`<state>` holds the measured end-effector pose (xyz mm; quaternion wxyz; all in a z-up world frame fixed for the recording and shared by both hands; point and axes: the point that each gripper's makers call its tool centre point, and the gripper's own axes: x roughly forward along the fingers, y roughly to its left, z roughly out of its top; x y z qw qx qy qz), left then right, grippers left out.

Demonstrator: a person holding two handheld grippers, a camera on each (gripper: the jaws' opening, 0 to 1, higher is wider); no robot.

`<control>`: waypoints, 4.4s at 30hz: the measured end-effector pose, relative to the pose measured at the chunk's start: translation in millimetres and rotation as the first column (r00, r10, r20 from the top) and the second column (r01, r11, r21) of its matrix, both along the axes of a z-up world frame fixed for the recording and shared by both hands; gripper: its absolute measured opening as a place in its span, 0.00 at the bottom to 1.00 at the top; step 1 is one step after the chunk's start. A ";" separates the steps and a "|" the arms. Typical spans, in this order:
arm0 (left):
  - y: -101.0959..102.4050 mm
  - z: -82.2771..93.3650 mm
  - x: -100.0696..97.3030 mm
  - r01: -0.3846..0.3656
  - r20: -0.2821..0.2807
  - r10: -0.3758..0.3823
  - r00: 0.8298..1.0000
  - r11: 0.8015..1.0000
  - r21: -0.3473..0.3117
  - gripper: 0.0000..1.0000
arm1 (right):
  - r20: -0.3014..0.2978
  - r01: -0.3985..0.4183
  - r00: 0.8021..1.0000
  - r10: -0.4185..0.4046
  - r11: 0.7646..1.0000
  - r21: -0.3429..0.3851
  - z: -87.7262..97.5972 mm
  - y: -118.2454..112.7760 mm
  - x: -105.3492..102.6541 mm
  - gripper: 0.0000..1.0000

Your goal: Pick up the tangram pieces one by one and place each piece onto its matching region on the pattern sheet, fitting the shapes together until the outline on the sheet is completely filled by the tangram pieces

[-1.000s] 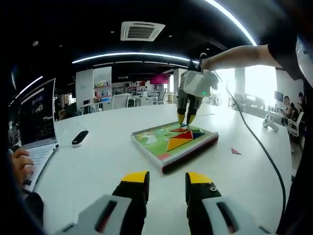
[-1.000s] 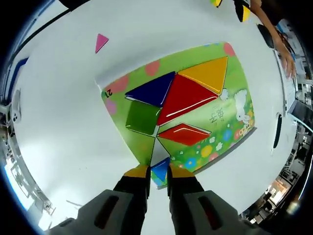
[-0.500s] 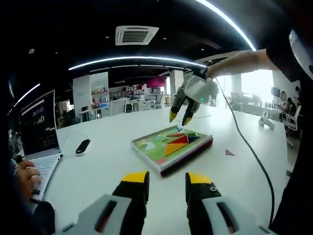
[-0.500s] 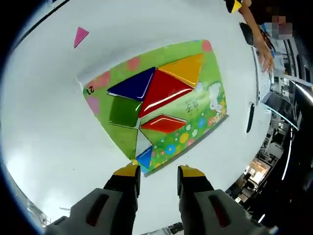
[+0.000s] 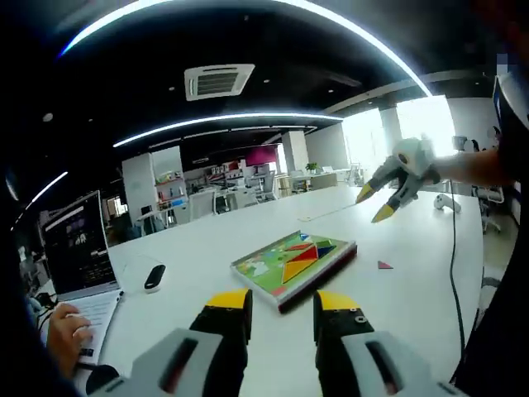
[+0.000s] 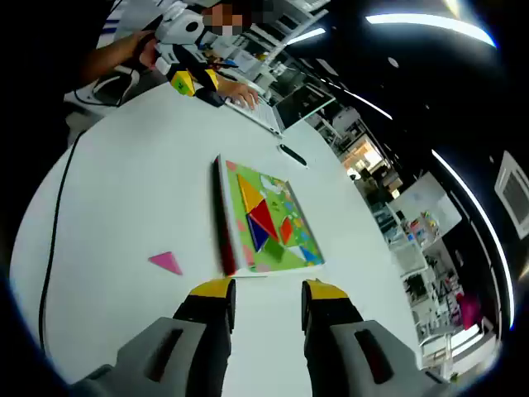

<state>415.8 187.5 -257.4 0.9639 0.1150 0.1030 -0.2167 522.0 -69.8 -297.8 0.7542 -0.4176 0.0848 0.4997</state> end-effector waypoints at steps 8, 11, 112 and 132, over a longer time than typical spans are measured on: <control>-34.5 -3.7 -11.6 0.126 -0.038 -0.125 0.991 0.991 0.033 0.30 | -0.328 0.363 0.916 -0.233 0.828 0.426 16.2 -27.2 -41.4 0.33; -42.3 10.8 -6.3 0.126 0.009 -0.126 0.992 0.990 0.067 0.30 | -0.462 0.415 0.878 -0.123 0.676 0.609 50.0 -12.9 -45.0 0.32; 7.1 -30.9 5.0 -0.078 -0.054 0.068 0.996 0.975 -0.207 0.30 | -0.471 -0.477 0.855 0.215 0.681 -0.555 -70.1 46.2 -49.3 0.21; -2.1 -39.3 6.6 -0.075 -0.092 0.057 0.994 0.976 -0.206 0.30 | -0.498 -0.482 0.847 0.186 0.662 -0.574 -72.9 49.2 -52.1 0.15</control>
